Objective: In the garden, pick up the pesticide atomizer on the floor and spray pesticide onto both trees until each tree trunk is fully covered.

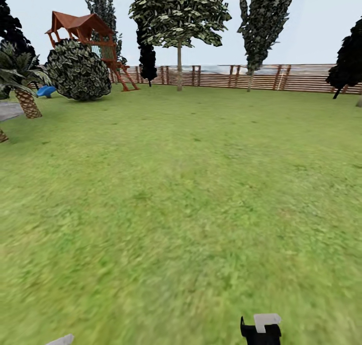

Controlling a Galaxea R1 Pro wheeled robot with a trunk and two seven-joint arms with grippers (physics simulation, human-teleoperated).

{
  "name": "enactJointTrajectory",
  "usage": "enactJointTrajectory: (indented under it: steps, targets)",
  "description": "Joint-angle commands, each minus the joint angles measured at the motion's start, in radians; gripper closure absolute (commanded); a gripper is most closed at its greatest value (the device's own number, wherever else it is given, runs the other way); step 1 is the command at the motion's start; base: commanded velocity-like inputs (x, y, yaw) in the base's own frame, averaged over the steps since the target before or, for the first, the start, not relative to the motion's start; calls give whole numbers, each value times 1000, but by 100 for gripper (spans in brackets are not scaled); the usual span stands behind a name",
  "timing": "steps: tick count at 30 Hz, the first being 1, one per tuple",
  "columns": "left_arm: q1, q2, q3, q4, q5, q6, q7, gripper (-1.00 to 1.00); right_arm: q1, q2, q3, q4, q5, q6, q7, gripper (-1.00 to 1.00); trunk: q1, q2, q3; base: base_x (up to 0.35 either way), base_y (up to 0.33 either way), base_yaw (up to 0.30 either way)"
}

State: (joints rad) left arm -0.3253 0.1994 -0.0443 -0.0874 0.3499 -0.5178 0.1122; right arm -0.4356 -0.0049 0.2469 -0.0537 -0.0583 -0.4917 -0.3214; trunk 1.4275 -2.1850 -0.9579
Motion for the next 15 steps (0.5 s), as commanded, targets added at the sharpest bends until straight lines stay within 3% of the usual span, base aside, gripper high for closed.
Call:
enactJointTrajectory:
  steps: [1,13,15]
  targets:
    - [0,0,0,0,0,0,0,100,0,-1,0,0,1,0,2,-100,0,0,0,339,0,79]
    - [0,1,0,0,-2,-1,0,100,0,0,2,11,1,1,7,-100,0,0,0,339,58,6]
    - [-1,1,0,0,-2,-2,0,100,0,0,2,11,0,1,6,-100,0,0,0,339,100,-189]
